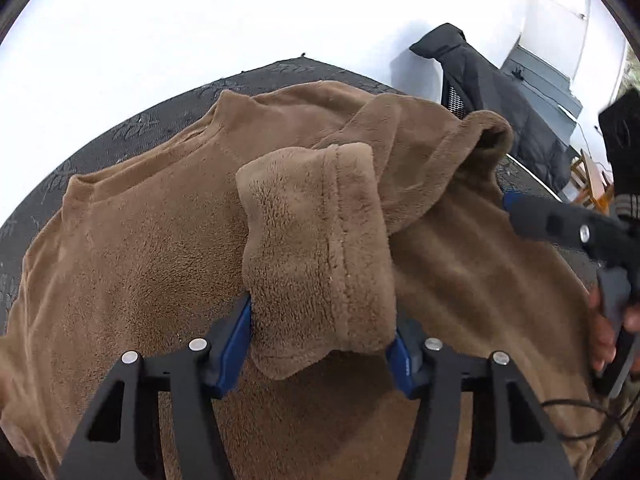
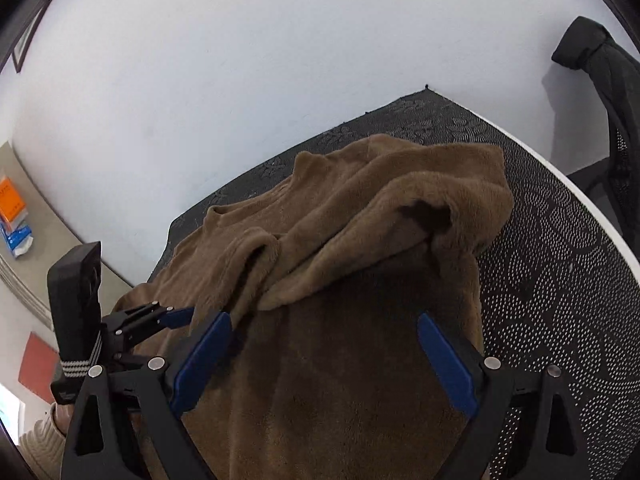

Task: Fold clothes
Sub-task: 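Fold the sleeve and side panel over the body with the left tool, release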

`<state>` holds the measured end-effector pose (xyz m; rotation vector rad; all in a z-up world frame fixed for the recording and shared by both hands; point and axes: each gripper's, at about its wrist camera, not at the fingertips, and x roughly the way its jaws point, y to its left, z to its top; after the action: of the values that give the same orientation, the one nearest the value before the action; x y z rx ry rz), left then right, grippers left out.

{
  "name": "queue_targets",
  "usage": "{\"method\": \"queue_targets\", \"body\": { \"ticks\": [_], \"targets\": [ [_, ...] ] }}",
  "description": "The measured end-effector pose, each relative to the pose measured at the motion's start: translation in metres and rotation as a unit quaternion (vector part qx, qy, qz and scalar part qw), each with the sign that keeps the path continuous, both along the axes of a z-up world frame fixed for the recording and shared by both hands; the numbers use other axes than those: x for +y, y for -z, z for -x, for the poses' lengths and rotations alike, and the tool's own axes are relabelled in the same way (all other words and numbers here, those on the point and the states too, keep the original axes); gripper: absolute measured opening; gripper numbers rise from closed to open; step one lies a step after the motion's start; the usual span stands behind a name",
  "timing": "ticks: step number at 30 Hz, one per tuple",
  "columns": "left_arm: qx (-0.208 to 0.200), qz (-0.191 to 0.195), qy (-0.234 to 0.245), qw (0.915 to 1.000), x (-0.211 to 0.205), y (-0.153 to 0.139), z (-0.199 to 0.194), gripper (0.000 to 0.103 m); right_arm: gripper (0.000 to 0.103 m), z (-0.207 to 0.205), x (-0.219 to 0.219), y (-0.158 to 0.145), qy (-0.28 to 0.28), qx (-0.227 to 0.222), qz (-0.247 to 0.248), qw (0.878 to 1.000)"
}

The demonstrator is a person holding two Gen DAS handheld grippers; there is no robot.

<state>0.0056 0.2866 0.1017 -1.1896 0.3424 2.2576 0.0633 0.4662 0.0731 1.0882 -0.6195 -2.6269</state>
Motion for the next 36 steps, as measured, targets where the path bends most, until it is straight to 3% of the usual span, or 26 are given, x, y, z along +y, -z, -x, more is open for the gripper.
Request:
{"method": "queue_targets", "body": {
  "ticks": [2, 5, 7, 11, 13, 18, 20, 25, 29, 32, 36],
  "targets": [
    [0.002, -0.003, -0.004, 1.0, -0.004, 0.001, 0.0, 0.063, 0.096, 0.0, -0.001, 0.004, 0.0, -0.003, -0.003, 1.0],
    [-0.012, -0.025, -0.033, 0.9991, -0.017, 0.002, 0.008, 0.048, 0.096, 0.0, -0.001, 0.009, 0.0, -0.007, -0.009, 1.0],
    [-0.035, -0.074, -0.071, 0.9941, -0.041, -0.002, 0.014, 0.034, 0.096, -0.001, -0.001, 0.013, 0.001, -0.008, -0.012, 1.0],
    [-0.082, -0.185, -0.147, 0.9683, -0.101, -0.009, 0.024, 0.031, 0.096, -0.002, -0.001, 0.014, 0.002, -0.006, -0.016, 1.0],
    [-0.105, -0.216, -0.161, 0.9573, -0.12, -0.005, 0.025, 0.031, 0.096, -0.001, -0.001, 0.015, 0.001, -0.008, -0.016, 1.0],
    [-0.135, -0.231, -0.156, 0.9509, -0.136, 0.008, 0.021, 0.032, 0.096, 0.004, -0.004, 0.017, -0.001, -0.015, -0.021, 1.0],
    [-0.143, -0.234, -0.164, 0.9475, -0.139, 0.014, 0.022, 0.039, 0.096, 0.004, -0.004, 0.018, -0.001, -0.015, -0.022, 1.0],
    [-0.158, -0.271, -0.167, 0.9349, -0.143, 0.016, 0.034, 0.077, 0.096, 0.007, -0.001, 0.021, 0.003, -0.018, -0.018, 1.0],
    [-0.173, -0.29, -0.169, 0.9261, -0.146, 0.016, 0.049, 0.08, 0.096, 0.011, -0.002, 0.022, 0.001, -0.022, -0.026, 0.999],
    [-0.2, -0.317, -0.174, 0.9109, -0.148, 0.022, 0.065, 0.081, 0.096, 0.011, -0.002, 0.023, 0.001, -0.022, -0.026, 0.999],
    [-0.206, -0.311, -0.176, 0.9112, -0.148, 0.026, 0.082, 0.081, 0.096, 0.013, -0.001, 0.024, 0.002, -0.024, -0.024, 0.999]
  ]
}}
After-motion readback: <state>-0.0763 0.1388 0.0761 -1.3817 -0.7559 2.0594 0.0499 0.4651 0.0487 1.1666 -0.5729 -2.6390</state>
